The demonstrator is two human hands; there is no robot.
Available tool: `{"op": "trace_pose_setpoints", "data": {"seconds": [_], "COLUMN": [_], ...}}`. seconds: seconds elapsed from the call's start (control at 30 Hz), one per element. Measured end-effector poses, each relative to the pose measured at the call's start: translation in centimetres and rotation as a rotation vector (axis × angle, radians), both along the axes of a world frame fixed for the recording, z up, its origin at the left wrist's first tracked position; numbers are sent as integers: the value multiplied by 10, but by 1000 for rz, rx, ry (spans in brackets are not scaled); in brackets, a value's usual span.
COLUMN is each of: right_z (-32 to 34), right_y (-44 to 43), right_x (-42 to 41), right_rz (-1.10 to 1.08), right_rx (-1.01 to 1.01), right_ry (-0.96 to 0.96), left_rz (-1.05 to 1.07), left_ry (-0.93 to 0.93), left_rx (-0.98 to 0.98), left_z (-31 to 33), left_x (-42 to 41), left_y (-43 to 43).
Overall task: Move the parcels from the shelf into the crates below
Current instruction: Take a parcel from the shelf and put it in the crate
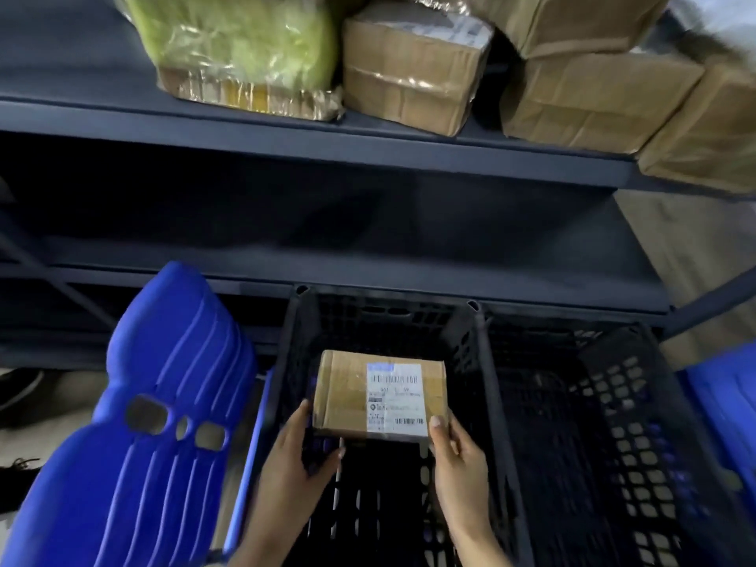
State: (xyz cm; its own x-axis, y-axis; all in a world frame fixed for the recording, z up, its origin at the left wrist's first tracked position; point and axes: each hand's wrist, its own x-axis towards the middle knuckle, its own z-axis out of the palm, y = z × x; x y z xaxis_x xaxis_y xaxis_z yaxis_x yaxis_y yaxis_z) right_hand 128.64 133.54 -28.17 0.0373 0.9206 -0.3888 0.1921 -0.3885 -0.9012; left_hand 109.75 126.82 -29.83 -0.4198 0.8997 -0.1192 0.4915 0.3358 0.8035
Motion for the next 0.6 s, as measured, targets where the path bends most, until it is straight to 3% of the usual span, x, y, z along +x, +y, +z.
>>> {"op": "trace_pose_setpoints", "data": {"seconds": [0.1,0.27,0.47,0.6], "right_z": [-39,-106,-164,-178], "right_y": [20,49,71,74], "right_x": [-11,-30,-49,-68], "right_rz": [-13,-48,-84,-119], "right_rx": [-3,-95,-89,-19], "right_ry": [-16,-72,-244,-129], "left_rz": [-18,8,16,17], "left_ry": [-13,132,220,337], "left_rx": [-36,-190,-148,-138], "left_z": [-34,-78,-89,-91], "left_x": [8,11,14,17], "left_y": [-3,-3,12,18]}}
